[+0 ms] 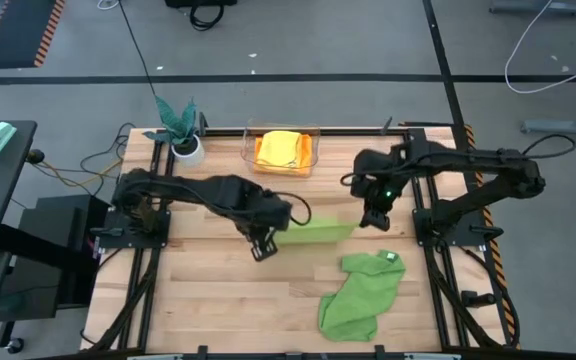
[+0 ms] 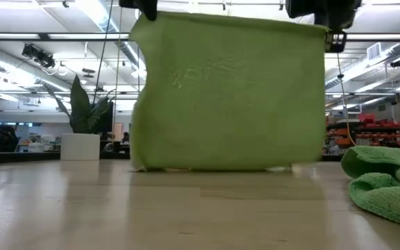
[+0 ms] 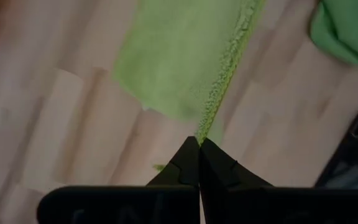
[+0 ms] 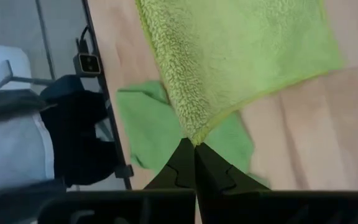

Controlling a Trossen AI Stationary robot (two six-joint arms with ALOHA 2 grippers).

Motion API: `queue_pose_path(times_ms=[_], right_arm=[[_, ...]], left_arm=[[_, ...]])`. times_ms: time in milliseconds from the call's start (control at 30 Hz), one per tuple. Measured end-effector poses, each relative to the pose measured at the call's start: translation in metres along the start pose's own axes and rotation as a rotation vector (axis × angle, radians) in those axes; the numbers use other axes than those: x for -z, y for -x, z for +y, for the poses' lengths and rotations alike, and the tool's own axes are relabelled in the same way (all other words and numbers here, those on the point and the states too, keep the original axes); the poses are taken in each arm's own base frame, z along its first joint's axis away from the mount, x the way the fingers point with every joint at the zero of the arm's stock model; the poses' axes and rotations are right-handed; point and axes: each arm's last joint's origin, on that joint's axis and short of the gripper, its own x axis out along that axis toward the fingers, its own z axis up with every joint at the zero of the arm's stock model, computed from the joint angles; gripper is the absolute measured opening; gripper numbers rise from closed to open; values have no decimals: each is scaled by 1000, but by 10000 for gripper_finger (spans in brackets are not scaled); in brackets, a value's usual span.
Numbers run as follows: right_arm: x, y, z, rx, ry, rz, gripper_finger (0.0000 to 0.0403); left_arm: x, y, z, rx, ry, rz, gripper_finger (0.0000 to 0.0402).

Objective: Fold microfiber towels
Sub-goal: Fold the light green towel

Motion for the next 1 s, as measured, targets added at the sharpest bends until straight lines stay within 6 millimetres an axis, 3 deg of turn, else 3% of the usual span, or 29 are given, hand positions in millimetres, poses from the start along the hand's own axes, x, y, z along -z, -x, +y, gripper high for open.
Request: queue_pose_path(times_ms=[200, 467, 667, 1000], right_arm=[[14, -30, 1, -19, 11, 88, 0], [27, -55, 0, -27, 37, 146, 0], [37, -62, 0, -70, 47, 154, 0], [43, -59, 3, -113, 73, 170, 0]], left_arm=[[-6, -24, -24, 124, -81, 66, 1], [-11, -47, -45, 230, -82, 134, 1], [-10, -65, -64, 298, -99, 170, 1], [-16, -77, -74, 375, -103, 177, 1]])
